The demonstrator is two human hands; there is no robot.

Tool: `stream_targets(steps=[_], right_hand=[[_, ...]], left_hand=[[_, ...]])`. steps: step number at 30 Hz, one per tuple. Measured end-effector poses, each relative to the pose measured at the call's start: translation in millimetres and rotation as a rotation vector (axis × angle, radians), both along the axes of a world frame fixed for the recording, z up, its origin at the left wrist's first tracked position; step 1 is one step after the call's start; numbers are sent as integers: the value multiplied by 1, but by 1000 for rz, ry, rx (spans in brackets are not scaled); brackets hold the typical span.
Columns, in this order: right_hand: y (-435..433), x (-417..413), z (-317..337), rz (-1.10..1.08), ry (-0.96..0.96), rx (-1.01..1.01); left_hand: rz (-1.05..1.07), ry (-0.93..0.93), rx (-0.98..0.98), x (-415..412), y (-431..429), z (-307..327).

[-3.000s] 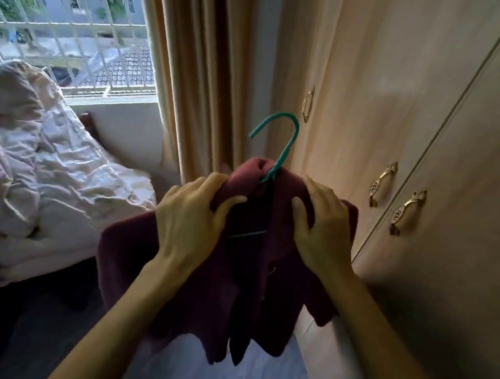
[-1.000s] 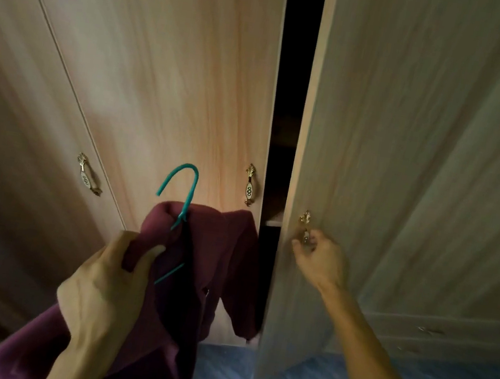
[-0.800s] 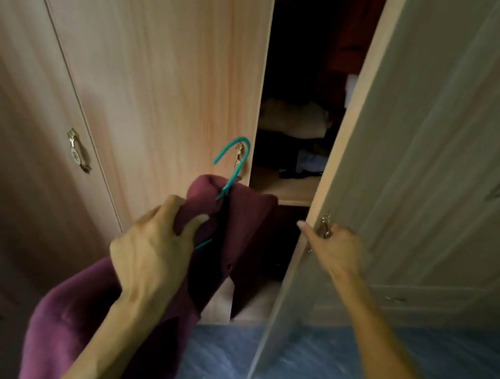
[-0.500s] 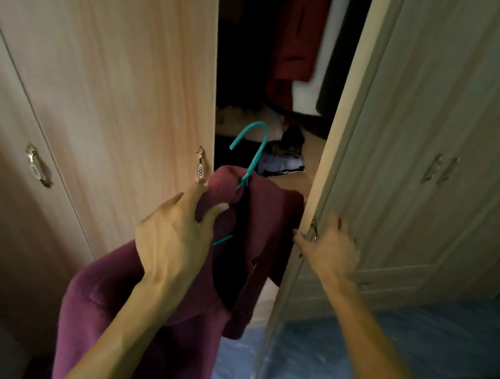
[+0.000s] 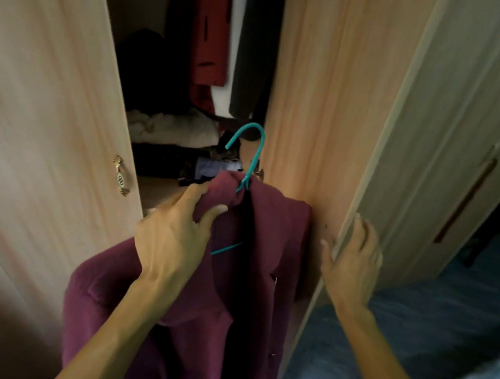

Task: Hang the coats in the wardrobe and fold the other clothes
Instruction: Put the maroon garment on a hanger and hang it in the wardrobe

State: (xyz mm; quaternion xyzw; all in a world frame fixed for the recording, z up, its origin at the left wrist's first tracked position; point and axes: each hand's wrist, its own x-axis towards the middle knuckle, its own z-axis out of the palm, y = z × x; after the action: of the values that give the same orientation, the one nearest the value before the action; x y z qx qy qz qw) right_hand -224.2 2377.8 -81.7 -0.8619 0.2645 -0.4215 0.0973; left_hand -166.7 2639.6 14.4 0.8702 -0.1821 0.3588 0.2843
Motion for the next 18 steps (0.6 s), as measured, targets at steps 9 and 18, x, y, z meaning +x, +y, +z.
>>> stream_targets(steps=[9, 18], right_hand=[[3, 35, 83, 592, 191, -88], [52, 82, 145, 845, 128, -229]], left_hand=[[7, -72, 6, 1, -10, 22], [50, -81, -75, 32, 29, 50]])
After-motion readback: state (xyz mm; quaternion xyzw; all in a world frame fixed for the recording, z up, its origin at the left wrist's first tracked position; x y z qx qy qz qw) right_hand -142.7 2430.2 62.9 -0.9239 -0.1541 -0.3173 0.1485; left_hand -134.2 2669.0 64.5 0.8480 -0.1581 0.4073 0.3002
